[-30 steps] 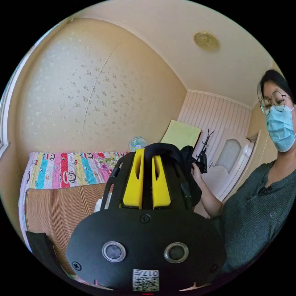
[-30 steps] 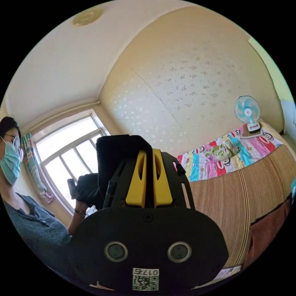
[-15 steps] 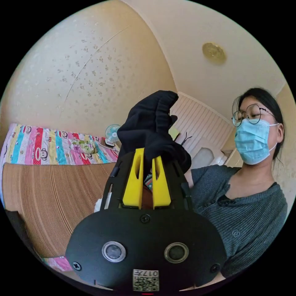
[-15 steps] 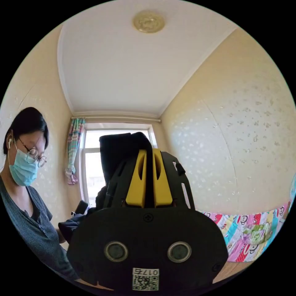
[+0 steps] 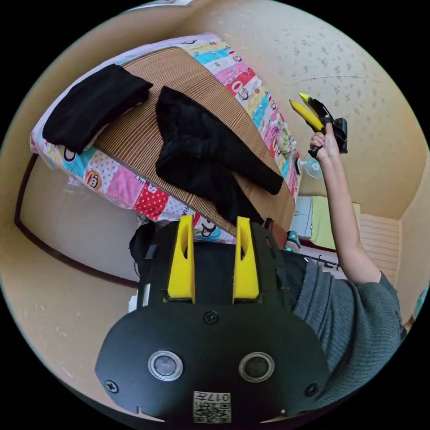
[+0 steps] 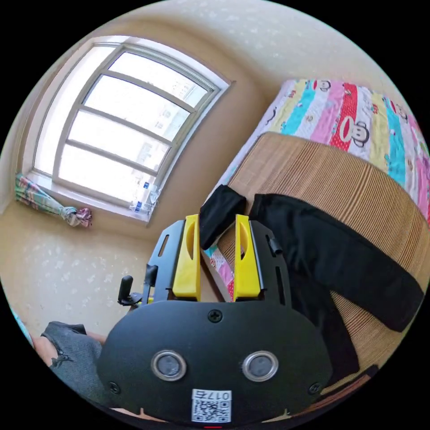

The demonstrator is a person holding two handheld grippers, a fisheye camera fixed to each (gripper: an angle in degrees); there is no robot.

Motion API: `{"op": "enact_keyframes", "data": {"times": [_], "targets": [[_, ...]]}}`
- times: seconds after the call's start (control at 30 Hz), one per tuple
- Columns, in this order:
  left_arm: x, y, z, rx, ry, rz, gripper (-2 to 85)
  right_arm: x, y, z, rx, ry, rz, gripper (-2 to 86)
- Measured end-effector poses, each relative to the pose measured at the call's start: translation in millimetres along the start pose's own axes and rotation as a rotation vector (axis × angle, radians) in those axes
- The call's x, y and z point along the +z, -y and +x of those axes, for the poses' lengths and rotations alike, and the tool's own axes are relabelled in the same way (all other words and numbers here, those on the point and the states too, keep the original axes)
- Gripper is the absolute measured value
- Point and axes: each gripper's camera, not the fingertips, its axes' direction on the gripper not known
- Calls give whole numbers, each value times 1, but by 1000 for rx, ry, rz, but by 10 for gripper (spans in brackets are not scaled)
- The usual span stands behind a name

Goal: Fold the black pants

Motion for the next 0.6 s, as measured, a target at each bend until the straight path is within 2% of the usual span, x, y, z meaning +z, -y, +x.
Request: {"op": "enact_keyframes", "data": {"times": [0.1,0.27,0.37,0.43,0.6], "targets": [[4,48,-36,-32,31,-108,170,-4,-76,90,164,91,-53,73],[3,154,-79,-54,88,-200,191,-66,-231,189,485,222,76,38],[0,222,-113,-120,96,-247,193,-120,-335,208,666,229,268,28],[1,265,-139,-218,39,-283,193,-156,-412,203,781,228,453,23],[-2,317,-186,-456,-25,-278,186,-185,-541,167,953,260,864,11]]}}
